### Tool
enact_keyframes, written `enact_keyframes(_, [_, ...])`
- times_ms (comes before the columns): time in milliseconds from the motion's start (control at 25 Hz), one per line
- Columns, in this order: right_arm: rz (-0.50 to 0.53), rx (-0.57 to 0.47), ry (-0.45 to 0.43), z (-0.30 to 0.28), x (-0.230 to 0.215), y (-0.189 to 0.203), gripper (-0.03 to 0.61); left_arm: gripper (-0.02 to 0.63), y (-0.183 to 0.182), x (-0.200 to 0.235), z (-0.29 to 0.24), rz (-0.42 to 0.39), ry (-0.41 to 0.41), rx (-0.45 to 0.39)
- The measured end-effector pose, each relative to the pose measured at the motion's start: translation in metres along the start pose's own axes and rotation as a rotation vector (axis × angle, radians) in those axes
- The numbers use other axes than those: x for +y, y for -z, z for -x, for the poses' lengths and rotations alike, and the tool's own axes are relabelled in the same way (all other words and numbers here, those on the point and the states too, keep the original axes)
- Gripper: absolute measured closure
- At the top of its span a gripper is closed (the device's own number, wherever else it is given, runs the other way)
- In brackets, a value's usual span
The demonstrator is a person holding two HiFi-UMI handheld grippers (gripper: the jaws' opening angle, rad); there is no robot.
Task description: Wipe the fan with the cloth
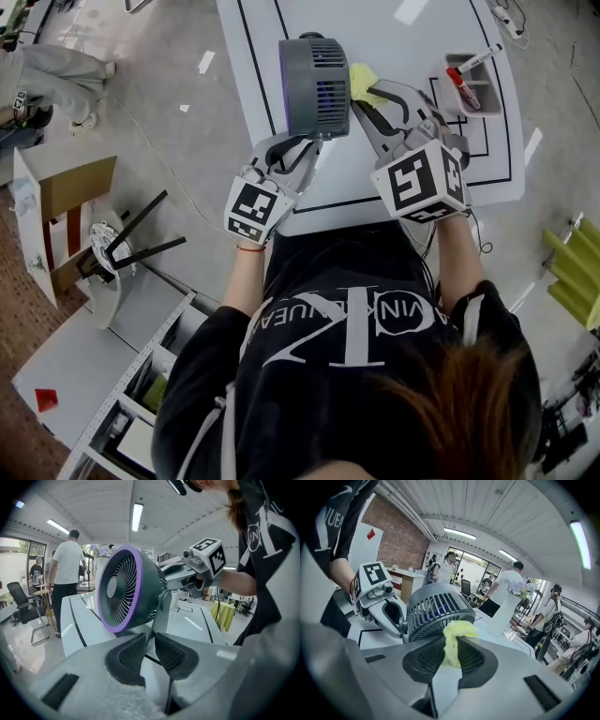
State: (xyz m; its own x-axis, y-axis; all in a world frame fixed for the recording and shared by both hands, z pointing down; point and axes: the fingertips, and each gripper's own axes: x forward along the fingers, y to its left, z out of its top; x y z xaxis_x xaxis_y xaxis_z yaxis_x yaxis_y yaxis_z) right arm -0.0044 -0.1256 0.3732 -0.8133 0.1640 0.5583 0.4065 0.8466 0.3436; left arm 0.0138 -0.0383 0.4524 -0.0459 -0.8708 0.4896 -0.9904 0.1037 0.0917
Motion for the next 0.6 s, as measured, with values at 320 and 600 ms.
enact_keyframes(320, [0.010,0.017,0.020,-0.023,-0.009,0.007,0.505,0.538,0.000,-0.001,0.001,0.009,0.003,-0.001])
enact_keyframes(600, [-0.016,0.043,-0.022,-0.039,0.007,0.024,0.506,0.535,0.001,0.000,0.000,0.020,0.004,-0.006])
